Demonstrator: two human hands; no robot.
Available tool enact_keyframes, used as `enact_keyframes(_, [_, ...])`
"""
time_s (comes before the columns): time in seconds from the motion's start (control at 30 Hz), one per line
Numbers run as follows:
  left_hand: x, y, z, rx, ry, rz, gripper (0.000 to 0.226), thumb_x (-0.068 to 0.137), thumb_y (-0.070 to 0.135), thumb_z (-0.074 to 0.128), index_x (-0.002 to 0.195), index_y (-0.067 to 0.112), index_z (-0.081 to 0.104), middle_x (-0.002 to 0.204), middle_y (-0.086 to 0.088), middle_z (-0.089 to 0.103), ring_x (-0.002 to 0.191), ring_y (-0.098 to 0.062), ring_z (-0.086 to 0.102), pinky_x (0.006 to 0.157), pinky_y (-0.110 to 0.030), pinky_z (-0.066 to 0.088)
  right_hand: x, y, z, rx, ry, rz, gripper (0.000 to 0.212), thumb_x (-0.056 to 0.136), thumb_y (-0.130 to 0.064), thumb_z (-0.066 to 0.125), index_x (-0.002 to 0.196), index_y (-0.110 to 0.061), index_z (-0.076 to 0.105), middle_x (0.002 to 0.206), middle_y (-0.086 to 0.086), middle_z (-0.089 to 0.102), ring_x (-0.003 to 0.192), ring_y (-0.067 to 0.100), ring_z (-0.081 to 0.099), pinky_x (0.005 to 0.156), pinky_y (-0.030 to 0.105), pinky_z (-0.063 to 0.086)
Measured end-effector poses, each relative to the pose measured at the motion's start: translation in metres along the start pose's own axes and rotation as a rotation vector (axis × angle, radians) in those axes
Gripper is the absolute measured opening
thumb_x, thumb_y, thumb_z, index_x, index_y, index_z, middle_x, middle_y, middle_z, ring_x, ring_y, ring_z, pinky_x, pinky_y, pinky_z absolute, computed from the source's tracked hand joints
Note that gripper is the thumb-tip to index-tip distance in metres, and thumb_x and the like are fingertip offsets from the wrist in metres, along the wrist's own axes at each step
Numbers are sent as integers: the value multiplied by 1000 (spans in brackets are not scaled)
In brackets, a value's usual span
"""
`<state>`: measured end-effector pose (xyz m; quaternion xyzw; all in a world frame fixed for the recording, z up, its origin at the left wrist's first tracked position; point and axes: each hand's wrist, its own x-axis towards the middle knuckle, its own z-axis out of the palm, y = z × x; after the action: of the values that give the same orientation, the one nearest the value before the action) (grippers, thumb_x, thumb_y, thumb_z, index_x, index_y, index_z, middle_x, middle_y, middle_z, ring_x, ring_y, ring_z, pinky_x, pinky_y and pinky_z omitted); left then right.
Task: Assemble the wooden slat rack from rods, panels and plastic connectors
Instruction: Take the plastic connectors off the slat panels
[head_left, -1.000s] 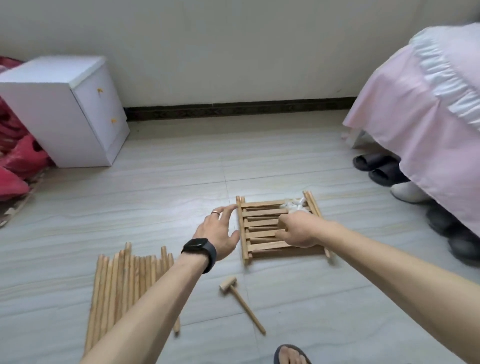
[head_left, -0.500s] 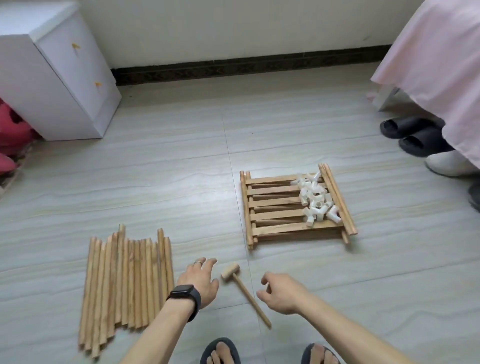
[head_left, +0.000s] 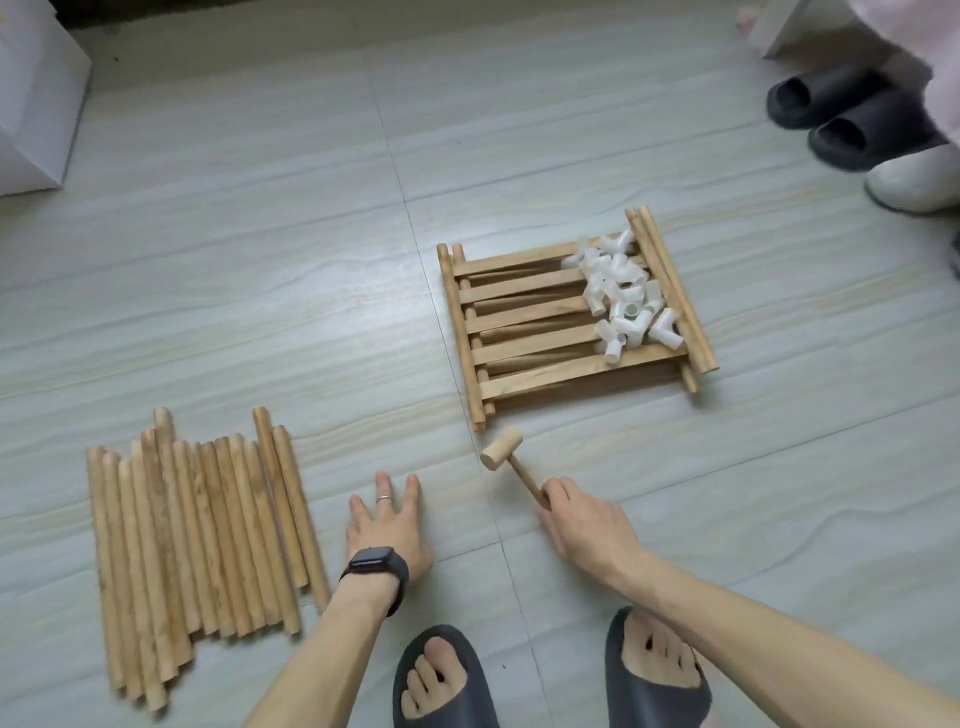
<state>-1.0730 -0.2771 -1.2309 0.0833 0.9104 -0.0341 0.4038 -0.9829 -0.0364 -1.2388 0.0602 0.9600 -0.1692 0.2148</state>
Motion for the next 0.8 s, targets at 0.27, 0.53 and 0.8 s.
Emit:
enact_keyframes(0.27, [8,56,-65,47,263,210,83,93,29,49,158,30,-2,166,-12,-3,150,-33,14,118,-42,27,-70,118,-36,236,360,581,21,101,-40,51,105,-20,49,111,7,62,97,39,64,71,42,46])
enact_keyframes(0.53, [32,139,-109,207,388,378,75,92,28,50,157,31,13,166,-7,2,150,-36,7,119,-48,24,-104,188,-47,388,311,1024,24,103,-39,47,108,-16,48,123,7,61,109,36,61,81,39,46])
enact_keyframes(0.8, [55,137,-87,452,328,379,79,92,31,49,157,41,5,167,0,0,150,-36,2,115,-55,21,-103,212,-56,277,157,1118,40,100,-42,48,128,-12,45,132,9,51,117,34,60,89,39,48])
